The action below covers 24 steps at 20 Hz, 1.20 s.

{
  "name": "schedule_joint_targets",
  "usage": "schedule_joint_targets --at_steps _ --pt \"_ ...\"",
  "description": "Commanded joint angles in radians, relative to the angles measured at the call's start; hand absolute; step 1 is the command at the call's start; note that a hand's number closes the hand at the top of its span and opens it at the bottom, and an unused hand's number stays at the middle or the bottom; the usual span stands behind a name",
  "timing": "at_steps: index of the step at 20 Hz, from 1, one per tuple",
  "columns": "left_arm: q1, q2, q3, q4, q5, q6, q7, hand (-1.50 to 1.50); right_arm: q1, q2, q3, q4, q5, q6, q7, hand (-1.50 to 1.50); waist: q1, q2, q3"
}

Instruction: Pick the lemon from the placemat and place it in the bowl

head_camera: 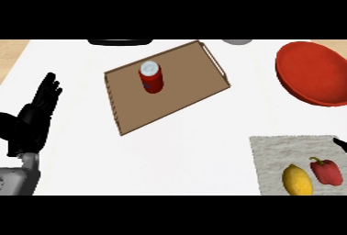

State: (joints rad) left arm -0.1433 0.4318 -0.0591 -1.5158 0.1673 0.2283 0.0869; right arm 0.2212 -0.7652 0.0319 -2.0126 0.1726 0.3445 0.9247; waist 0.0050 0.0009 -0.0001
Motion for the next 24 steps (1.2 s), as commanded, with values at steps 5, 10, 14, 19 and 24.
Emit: schedule_joint_targets --at_steps 5,10,14,19,24 --pt "-0.011 -0.027 0.037 -0.005 -0.029 -0.021 0.018 0.00 -0.130 0.096 0.091 0.110 0.248 -0.007 -0.006 -1.50 -0.002 0.000 0.000" --pt "0.034 -0.057 0.053 -0.067 -0.057 -0.042 0.028 0.00 -0.025 0.187 0.084 0.049 0.280 0.014 -0.020 -1.50 -0.006 -0.002 0.000" --pt "0.012 -0.065 0.076 -0.020 -0.082 -0.059 0.018 0.00 -0.002 0.243 0.106 0.165 0.361 -0.027 -0.112 -1.50 -0.007 -0.001 0.000" --pt "0.044 -0.058 0.122 -0.076 -0.080 -0.108 0.032 0.00 0.000 0.304 0.099 0.181 0.422 -0.031 -0.121 -1.50 -0.005 -0.002 0.000" --pt "0.046 -0.121 0.105 -0.070 -0.123 -0.094 0.028 0.00 -0.003 0.345 0.108 0.254 0.502 -0.057 -0.181 -1.50 -0.006 -0.002 0.000"
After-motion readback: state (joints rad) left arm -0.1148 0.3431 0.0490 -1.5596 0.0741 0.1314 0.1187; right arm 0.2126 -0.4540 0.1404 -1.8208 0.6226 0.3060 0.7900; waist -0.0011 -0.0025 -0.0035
